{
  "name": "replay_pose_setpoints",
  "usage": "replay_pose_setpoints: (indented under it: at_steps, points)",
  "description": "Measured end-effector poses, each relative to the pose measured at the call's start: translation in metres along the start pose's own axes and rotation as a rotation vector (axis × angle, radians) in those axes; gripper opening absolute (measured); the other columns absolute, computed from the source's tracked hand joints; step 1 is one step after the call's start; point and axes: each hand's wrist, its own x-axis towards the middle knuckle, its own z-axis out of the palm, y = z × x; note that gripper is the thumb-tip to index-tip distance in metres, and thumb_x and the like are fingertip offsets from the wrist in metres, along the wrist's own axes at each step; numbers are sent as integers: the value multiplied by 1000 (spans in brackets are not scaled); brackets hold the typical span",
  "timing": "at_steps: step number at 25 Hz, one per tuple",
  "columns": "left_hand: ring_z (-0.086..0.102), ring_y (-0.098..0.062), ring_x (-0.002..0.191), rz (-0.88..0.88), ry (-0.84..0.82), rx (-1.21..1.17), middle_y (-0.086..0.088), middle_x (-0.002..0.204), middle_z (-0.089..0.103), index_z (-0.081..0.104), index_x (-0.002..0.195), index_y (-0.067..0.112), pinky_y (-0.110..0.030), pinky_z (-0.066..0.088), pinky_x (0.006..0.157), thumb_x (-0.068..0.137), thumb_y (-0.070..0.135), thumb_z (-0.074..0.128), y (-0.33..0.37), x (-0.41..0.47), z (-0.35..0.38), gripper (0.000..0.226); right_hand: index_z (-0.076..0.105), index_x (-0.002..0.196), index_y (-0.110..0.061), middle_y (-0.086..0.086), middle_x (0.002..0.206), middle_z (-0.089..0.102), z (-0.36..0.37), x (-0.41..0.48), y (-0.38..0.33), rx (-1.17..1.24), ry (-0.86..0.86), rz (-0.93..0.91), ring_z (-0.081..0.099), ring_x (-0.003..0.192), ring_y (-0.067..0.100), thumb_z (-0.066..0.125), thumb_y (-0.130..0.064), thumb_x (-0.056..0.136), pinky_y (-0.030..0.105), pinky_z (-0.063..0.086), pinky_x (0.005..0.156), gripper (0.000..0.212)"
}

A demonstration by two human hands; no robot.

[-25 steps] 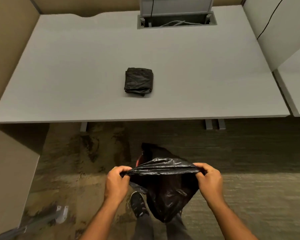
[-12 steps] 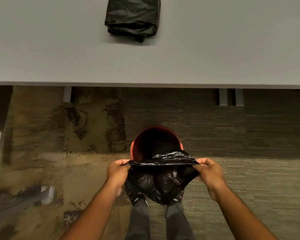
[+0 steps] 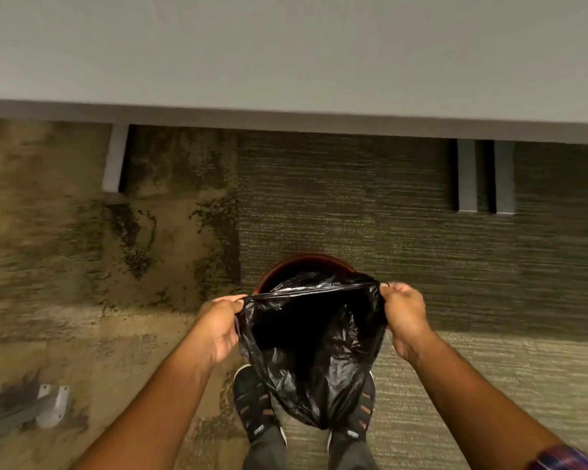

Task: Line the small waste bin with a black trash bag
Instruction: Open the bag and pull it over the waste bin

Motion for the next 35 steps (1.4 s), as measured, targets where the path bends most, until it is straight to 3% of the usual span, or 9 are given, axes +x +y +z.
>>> replay_pose_setpoints:
  at_steps: [2, 7, 11, 14, 18, 21, 27, 31, 35]
  points:
    - [74, -38, 100, 143, 169, 84, -22, 107, 78, 75, 111, 0, -48, 61, 95, 105, 0, 48, 0, 30, 13, 28, 74, 104, -2, 19, 104, 76, 25, 31, 2, -49, 83, -66, 71, 97, 37, 57, -16, 104, 50, 58, 88, 22]
    - [67, -28, 78, 392, 396, 289, 1, 75, 70, 66, 69, 24, -36, 48, 64, 97, 36, 74, 4, 89, 25, 31, 72, 115, 5, 30, 122, 72, 60, 105, -4, -510, 134, -210, 68, 113, 45, 46, -33, 110, 38, 44, 81, 47]
    - [71, -32, 92, 483, 223, 323, -19, 106, 79, 75, 85, 20, -54, 57, 86, 100, 27, 71, 6, 137, 24, 17, 75, 82, 2, 26, 89, 75, 55, 148, -3, -583, 74, -302, 72, 89, 36, 64, -25, 101, 35, 49, 67, 35]
    - [68, -21, 82, 413, 155, 286, -16, 110, 75, 72, 81, 23, -39, 52, 80, 99, 22, 73, 1, 159, 21, 18, 70, 72, -1, 20, 69, 67, 44, 159, -1, -579, 53, -237, 61, 70, 23, 71, -25, 98, 19, 35, 38, 35]
    - [70, -23, 85, 322, 164, 470, -18, 114, 77, 79, 103, 8, -30, 59, 81, 97, 19, 76, -24, 174, 3, 13, 77, 102, 6, 29, 103, 77, 24, 153, 19, -754, -107, -78, 71, 89, 30, 60, -36, 105, 31, 48, 68, 46]
    - [72, -12, 66, 324, 191, 405, -8, 93, 84, 82, 85, 13, -23, 60, 63, 89, 21, 84, -37, 160, -18, 9, 78, 95, 6, 31, 104, 78, -3, 139, 48, -415, -170, -31, 70, 81, 27, 73, -29, 97, 37, 53, 72, 35]
    - [82, -26, 91, 278, -90, 240, -9, 101, 86, 83, 106, 18, -37, 61, 79, 83, 49, 81, -59, 116, -47, 39, 63, 128, -2, 9, 83, 72, -56, 114, 70, -63, -442, 216, 53, 54, 13, 86, -13, 81, 25, 49, 42, 54]
    - [73, -35, 114, 189, -212, 209, -11, 123, 81, 73, 129, 18, -54, 50, 97, 79, 35, 89, -82, 106, -67, 55, 63, 121, 2, 16, 89, 77, -70, 103, 78, -128, -433, 229, 67, 60, 17, 77, 0, 90, 28, 56, 52, 34]
    - [69, -24, 86, 88, -311, -16, -17, 118, 79, 69, 133, 10, -34, 54, 65, 90, 21, 82, -103, 92, -73, 46, 61, 118, -4, 21, 99, 74, -71, 96, 80, -45, -354, 276, 71, 75, 27, 60, -9, 104, 37, 59, 65, 15]
